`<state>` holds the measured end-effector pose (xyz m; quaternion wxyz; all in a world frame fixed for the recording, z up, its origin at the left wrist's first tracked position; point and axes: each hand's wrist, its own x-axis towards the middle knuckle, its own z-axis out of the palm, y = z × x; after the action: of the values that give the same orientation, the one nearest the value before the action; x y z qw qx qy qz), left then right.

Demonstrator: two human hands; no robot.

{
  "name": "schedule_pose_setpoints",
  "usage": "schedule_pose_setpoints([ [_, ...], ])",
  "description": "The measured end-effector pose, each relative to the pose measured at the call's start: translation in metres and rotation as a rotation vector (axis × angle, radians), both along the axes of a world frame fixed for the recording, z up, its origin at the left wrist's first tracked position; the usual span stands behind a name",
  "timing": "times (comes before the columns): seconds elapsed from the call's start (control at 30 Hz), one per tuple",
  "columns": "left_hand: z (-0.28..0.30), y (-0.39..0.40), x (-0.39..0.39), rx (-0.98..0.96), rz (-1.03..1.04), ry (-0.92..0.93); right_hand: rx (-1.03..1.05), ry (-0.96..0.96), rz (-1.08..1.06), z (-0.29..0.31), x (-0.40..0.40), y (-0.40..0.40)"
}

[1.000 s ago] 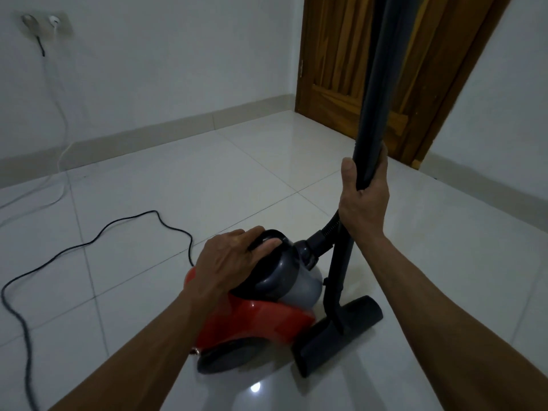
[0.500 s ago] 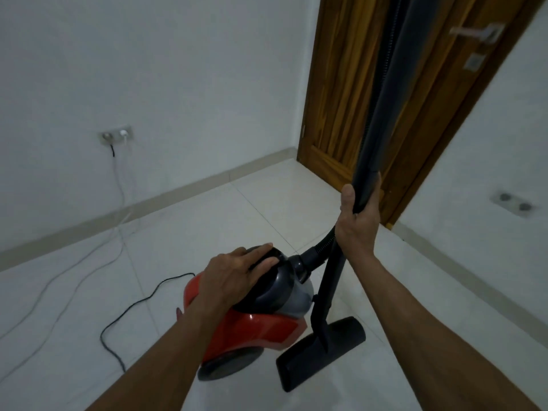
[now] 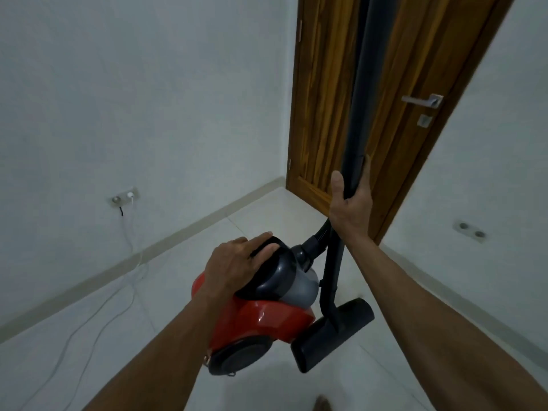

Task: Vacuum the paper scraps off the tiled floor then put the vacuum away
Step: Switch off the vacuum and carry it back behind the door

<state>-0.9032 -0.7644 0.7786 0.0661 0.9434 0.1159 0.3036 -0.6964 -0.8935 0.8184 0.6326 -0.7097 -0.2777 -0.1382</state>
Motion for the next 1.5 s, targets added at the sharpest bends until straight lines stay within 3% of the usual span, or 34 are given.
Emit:
schedule_pose_setpoints([
  [0.07,-0.005,0.016,0.027,-0.161,0.060,0.082,0.006,-0.011,0.000,-0.004,0.026,0.015],
  [0.33,-0.012,0.092,0.178,0.007,0.074,0.021,0.021,-0.011,0.071,-0.007,0.179,0.104],
  [0.47,0.003,0.137,0.250,-0.087,0.246,0.013,0.026,-0.016,0.112,0.012,0.260,0.156],
  [0.73,0.002,0.243,0.379,-0.091,0.285,-0.012,0.052,-0.084,0.179,0.025,0.392,0.269],
  [1.07,-0.050,0.425,0.562,-0.140,0.179,0.001,-0.046,-0.063,0.105,-0.017,0.563,0.437],
  [1.23,-0.051,0.506,0.649,0.039,0.032,-0.023,-0.031,-0.021,0.079,-0.038,0.652,0.523],
  [1.5,-0.145,0.606,0.759,0.117,0.043,0.038,-0.033,-0.023,0.073,-0.152,0.778,0.629],
])
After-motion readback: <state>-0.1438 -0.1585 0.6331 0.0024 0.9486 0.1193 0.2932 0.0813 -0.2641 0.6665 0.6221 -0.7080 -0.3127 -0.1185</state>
